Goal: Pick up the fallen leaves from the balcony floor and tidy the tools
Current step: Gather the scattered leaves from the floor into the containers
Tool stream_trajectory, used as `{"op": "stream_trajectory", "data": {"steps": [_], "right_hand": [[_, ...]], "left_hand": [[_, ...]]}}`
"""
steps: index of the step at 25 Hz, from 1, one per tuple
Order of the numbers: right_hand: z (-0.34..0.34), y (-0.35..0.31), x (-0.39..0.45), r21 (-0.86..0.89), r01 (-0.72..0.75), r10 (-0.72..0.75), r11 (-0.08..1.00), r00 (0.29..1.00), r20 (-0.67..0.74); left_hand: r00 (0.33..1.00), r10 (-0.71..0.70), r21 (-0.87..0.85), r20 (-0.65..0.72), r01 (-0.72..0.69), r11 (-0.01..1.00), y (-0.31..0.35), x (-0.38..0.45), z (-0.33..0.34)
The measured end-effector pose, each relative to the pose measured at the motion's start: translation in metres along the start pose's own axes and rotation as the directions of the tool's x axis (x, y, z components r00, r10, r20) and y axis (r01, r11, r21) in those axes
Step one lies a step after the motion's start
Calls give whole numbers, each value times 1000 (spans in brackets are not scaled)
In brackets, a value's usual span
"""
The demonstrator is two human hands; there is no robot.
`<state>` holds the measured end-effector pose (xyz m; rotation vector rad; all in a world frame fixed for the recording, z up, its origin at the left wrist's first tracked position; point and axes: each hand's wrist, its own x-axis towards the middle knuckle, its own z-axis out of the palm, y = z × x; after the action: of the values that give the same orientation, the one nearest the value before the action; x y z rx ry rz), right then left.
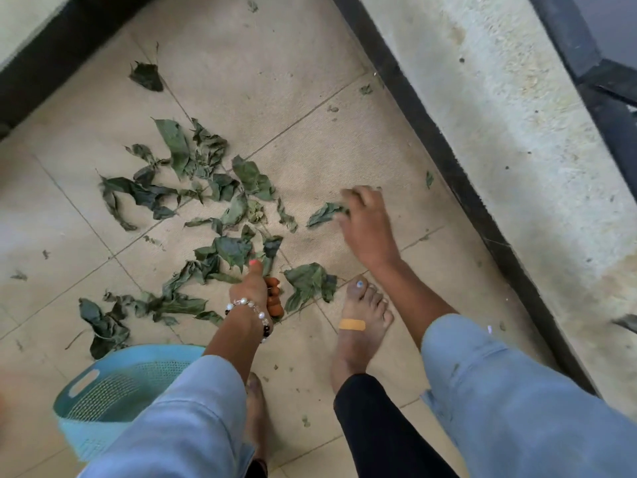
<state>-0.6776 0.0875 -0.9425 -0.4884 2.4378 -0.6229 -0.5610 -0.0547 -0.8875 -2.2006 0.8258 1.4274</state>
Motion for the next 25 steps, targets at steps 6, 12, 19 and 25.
{"op": "stream_trajectory", "data": {"steps": [6, 12, 19, 25], "right_hand": [[35, -1, -7, -514, 363, -175, 777, 909, 378], [7, -48, -32, 532, -297, 255, 793, 955, 153], [9, -137, -127, 101, 344, -343, 934, 777, 528], [21, -100, -112, 511, -291, 126, 809, 934, 333]], "left_hand": [[1000, 9, -59, -9, -10, 998, -4, 23, -12], [995, 41, -188, 96, -22, 982, -19, -6, -26], [971, 77, -304, 226, -5, 953, -28, -18, -68], [984, 177, -109, 16, -175, 979, -50, 5, -122]]}}
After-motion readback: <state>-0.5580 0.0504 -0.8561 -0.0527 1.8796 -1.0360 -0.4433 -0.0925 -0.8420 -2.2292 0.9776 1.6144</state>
